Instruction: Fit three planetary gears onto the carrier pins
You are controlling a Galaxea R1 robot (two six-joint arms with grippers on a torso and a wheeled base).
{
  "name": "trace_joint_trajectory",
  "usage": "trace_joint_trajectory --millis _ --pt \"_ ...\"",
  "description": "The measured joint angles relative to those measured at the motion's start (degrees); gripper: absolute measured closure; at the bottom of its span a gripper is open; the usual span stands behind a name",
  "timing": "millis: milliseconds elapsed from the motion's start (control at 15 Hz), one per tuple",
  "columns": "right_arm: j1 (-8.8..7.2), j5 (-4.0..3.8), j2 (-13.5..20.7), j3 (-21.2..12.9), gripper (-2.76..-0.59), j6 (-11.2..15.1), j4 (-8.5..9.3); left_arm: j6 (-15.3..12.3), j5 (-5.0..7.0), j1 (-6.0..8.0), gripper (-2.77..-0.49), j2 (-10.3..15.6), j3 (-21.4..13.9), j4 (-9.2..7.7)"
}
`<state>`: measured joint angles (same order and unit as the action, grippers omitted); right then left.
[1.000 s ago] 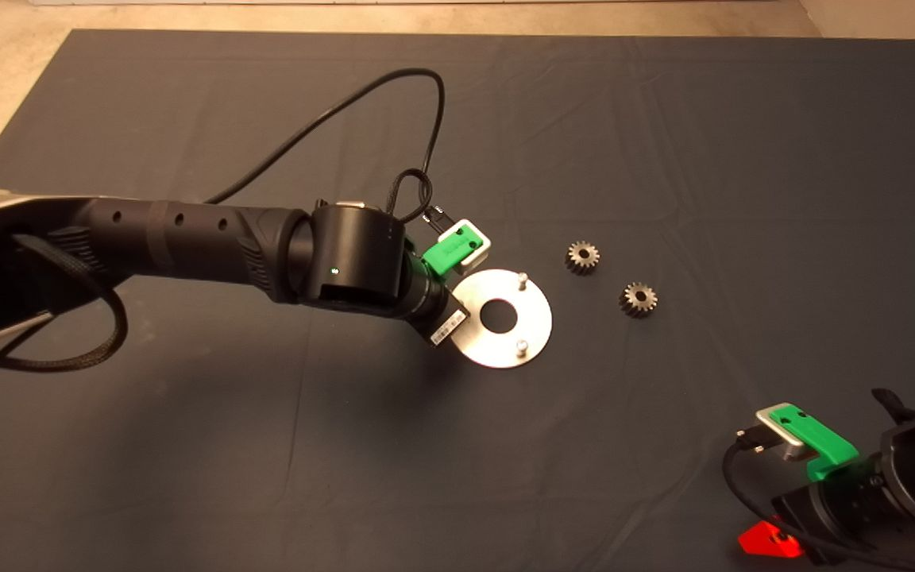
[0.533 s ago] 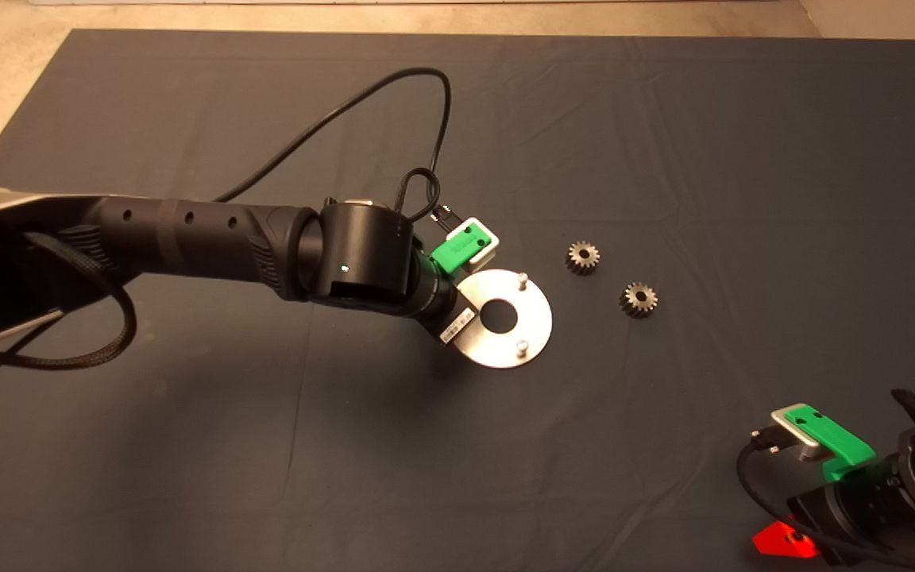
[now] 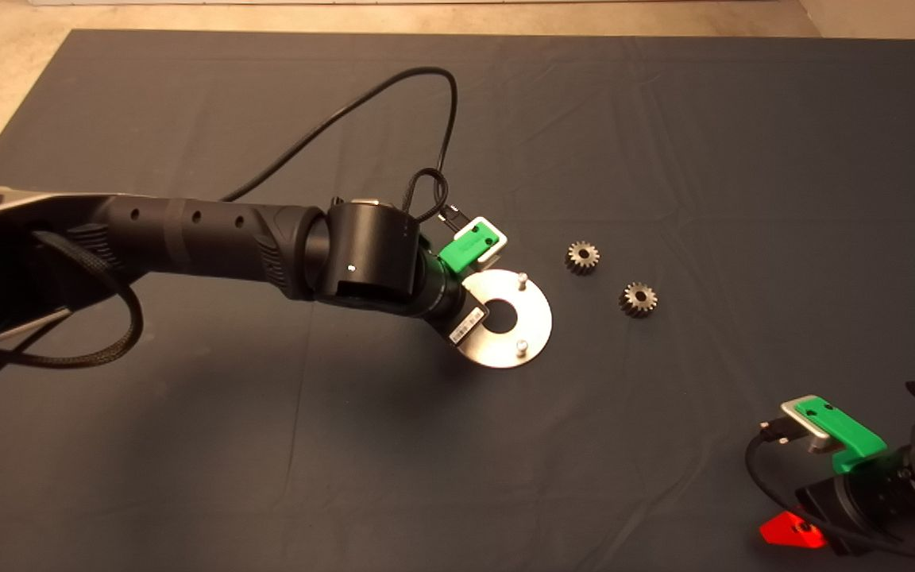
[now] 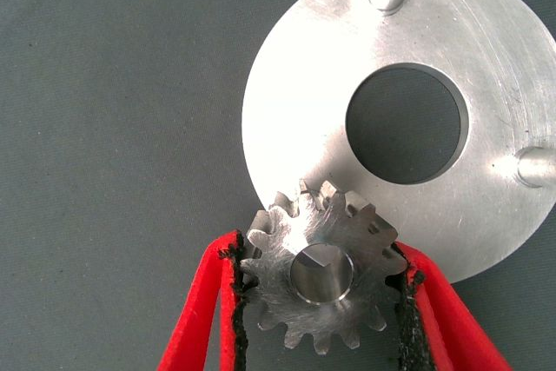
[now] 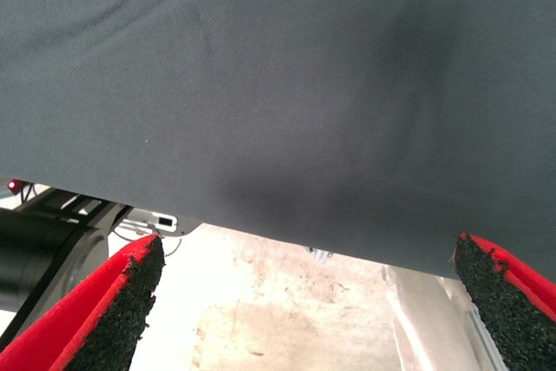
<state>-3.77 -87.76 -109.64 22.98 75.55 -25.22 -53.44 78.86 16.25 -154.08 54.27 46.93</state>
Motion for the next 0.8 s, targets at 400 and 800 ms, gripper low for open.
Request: trace_joint_trajectory --millis 400,800 --pt "-0.09 0.05 0.63 0.0 -2.5 -0.11 0.04 -0.05 -2.51 -0.02 -0.81 0.19 0.0 -0.02" --pt "-0.39 0.05 0.99 0.0 -2.5 -0.35 0.06 -0.02 -4.22 -0.02 -0.81 0.38 0.13 0.0"
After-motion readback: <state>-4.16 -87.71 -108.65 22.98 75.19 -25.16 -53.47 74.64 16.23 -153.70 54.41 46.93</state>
